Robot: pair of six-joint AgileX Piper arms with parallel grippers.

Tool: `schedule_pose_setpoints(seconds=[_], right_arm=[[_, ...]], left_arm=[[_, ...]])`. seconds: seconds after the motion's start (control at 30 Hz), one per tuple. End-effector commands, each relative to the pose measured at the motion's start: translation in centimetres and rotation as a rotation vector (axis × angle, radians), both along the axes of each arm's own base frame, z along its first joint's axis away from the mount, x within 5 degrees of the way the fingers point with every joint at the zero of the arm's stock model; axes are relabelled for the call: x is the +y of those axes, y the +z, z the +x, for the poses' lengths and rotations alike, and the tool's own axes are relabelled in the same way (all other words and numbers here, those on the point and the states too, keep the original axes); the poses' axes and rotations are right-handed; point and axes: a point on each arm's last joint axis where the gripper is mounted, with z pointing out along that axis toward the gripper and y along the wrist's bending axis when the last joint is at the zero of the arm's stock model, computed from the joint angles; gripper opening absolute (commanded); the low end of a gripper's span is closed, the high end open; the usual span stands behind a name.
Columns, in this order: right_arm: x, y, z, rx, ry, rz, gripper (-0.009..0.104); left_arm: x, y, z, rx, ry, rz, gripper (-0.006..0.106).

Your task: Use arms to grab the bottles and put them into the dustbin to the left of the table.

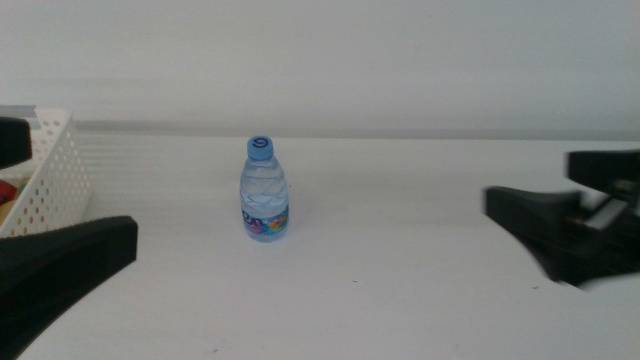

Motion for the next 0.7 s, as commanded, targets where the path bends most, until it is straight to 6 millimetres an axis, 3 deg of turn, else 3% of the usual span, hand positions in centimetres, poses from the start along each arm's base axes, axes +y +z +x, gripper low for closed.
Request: schedule_pose_setpoints(seconds=[0.0, 0.13, 0.33, 0.67], right_arm=[[-1.1, 0.4, -1.7, 0.008, 0.033, -0.015, 0.086], [-2.3, 0.7, -3.8, 0.058, 0.065, -0.002, 0.086], [-3.3, 0.7, -7.5, 0.032, 0.314, -0.098, 0.086], [-7.2, 0.7, -11.3, -0.143, 0.267, -0.064, 0.086]], left_arm=[[-0.1, 0.1, -0.1, -0.007, -0.007, -0.019, 0.094], [-0.1, 0.1, -0.1, -0.007, -0.007, -0.019, 0.094], [-0.1, 0.1, -0.1, -0.007, -0.007, -0.019, 0.094], [-0.1, 0.1, -0.1, -0.008, -0.007, -0.020, 0.094]])
